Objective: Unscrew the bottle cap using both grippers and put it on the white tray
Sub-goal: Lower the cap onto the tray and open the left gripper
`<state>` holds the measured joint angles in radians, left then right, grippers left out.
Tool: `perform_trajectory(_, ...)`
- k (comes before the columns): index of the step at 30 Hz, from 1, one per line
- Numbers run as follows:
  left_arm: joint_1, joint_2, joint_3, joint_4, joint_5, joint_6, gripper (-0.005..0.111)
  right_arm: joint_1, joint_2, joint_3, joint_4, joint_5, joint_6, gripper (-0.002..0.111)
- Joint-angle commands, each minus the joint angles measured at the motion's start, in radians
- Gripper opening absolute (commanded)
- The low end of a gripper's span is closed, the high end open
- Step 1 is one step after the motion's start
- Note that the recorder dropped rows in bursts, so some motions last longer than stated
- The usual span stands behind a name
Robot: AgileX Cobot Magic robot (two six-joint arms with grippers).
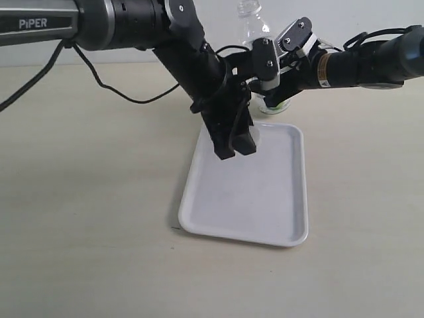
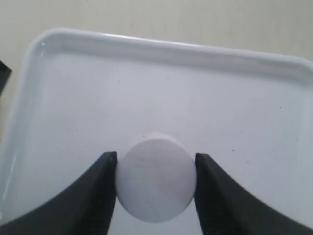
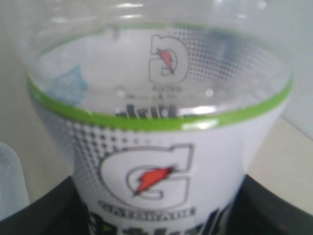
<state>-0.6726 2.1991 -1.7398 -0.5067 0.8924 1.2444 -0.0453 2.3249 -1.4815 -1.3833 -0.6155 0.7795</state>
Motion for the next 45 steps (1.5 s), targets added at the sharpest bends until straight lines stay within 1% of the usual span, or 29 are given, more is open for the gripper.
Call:
perform_trajectory(1, -0.013, 0.040, 0.009, -0.001, -0.012, 0.005, 0.000, -0.001, 0.011, -0.003, -0.004, -0.007, 0.008, 0.000)
perform_trajectory(3, -0.025, 0.056, 0.009, 0.005, -0.046, 0.007, 0.000, -0.001, 0.011, -0.003, -0.004, -0.007, 0.008, 0.000)
perform_trajectory(7, -0.057, 0.073, 0.013, 0.052, -0.054, 0.004, 0.000, -0.001, 0.013, -0.003, -0.002, -0.007, 0.008, 0.000)
perform_trajectory(11, -0.073, 0.077, 0.041, 0.036, -0.072, 0.002, 0.000, -0.008, 0.012, -0.003, 0.023, -0.007, 0.000, 0.000)
perform_trajectory(15, -0.088, 0.078, 0.077, 0.095, -0.112, 0.004, 0.000, -0.015, 0.012, -0.003, 0.023, -0.007, 0.000, 0.000)
perform_trajectory(18, -0.088, 0.078, 0.101, 0.098, -0.150, 0.013, 0.000, -0.015, 0.012, -0.003, 0.021, -0.007, 0.000, 0.000)
perform_trajectory(21, -0.088, 0.081, 0.101, 0.100, -0.150, 0.040, 0.000, -0.015, 0.012, -0.003, 0.021, -0.007, 0.000, 0.000)
perform_trajectory(27, -0.086, 0.115, 0.101, 0.106, -0.157, 0.037, 0.000, -0.015, 0.012, -0.003, 0.023, -0.042, 0.000, 0.000)
perform_trajectory(32, -0.086, 0.127, 0.101, 0.116, -0.172, 0.034, 0.000, -0.015, 0.012, -0.003, 0.023, -0.037, 0.000, 0.000)
perform_trajectory(40, -0.086, 0.129, 0.101, 0.150, -0.161, 0.026, 0.000, -0.015, 0.013, -0.003, 0.087, -0.037, -0.019, 0.000)
perform_trajectory(42, -0.086, 0.129, 0.101, 0.152, -0.161, 0.022, 0.003, -0.015, 0.013, -0.003, 0.087, -0.037, -0.019, 0.000)
perform_trajectory(45, -0.086, 0.129, 0.101, 0.152, -0.161, 0.012, 0.017, -0.015, 0.013, -0.003, 0.089, -0.037, -0.027, 0.000)
